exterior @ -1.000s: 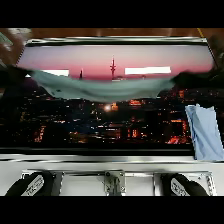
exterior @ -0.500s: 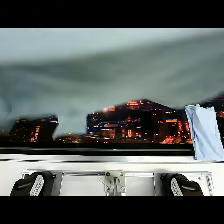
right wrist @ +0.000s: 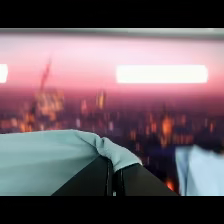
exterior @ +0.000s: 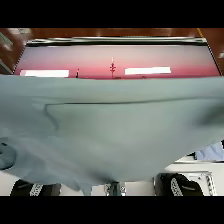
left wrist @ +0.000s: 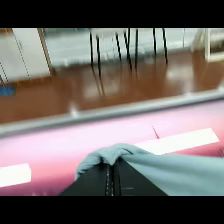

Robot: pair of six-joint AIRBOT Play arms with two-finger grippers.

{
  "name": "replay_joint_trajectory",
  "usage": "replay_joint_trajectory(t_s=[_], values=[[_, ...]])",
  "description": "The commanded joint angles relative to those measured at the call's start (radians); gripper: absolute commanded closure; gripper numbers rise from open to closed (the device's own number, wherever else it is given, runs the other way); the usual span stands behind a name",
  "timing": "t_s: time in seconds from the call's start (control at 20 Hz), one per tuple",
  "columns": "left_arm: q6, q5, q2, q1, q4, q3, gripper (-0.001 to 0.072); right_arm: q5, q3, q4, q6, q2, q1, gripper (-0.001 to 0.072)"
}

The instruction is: Fold the shirts.

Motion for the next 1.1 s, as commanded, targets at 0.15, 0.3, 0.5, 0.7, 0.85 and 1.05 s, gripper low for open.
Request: replay_joint_trajectory(t_s=[0.15, 0.3, 0.5, 0.7, 0.85, 1.05], values=[[-0.005, 0.013, -0.081, -0.002, -0.001, -0.505, 0.0673, -0.167, -0.551, -0.007, -0.031, -0.119, 0.014, 0.0653], [0.153, 0.232, -0.224, -0.043, -0.121, -0.673, 0.0674, -0.631, -0.702, 0.024, -0.077, -0.272, 0.12, 0.0653], [0.196, 0.64, -0.491, -0.165, -0.15, -0.689, 0.0673, -1.227, -0.702, 0.038, 0.053, -0.533, 0.226, 0.0653], [0.196, 0.897, -0.706, -0.254, -0.15, -0.689, 0.0673, -1.471, -0.702, 0.134, 0.108, -0.717, 0.249, 0.0653], [0.195, 0.98, -0.831, -0.3, -0.153, -0.689, 0.0673, -1.476, -0.702, 0.132, 0.107, -0.811, 0.242, 0.0653], [0.191, 1.048, -0.917, -0.328, -0.158, -0.69, 0.0673, -1.48, -0.702, 0.131, 0.106, -0.885, 0.226, 0.0653]])
